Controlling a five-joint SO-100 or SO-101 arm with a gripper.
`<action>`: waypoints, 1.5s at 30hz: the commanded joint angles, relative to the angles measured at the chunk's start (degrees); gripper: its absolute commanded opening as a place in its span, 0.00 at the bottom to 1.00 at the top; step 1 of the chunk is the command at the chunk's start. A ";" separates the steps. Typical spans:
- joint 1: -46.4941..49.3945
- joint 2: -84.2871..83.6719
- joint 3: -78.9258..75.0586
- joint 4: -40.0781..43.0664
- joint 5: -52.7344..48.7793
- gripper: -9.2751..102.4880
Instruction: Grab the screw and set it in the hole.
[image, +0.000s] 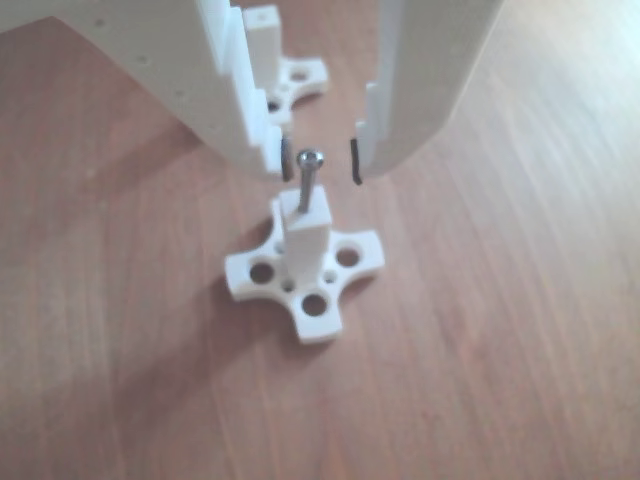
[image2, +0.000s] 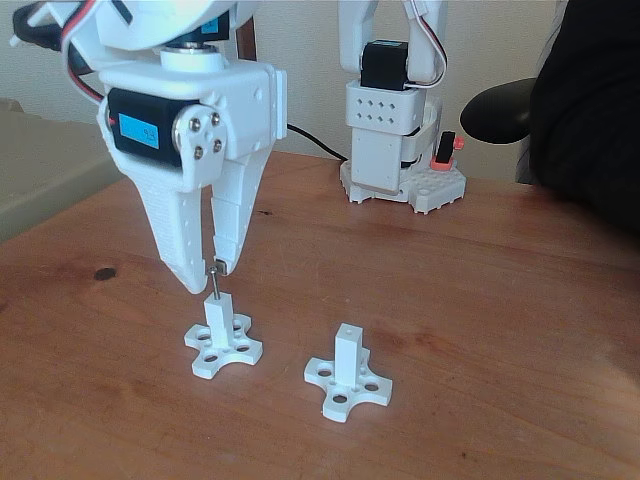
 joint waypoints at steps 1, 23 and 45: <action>0.00 0.44 -4.92 -0.79 -0.88 0.14; 0.09 0.00 -4.48 -1.58 -1.32 0.13; 0.09 -0.18 -4.13 -1.85 -2.20 0.10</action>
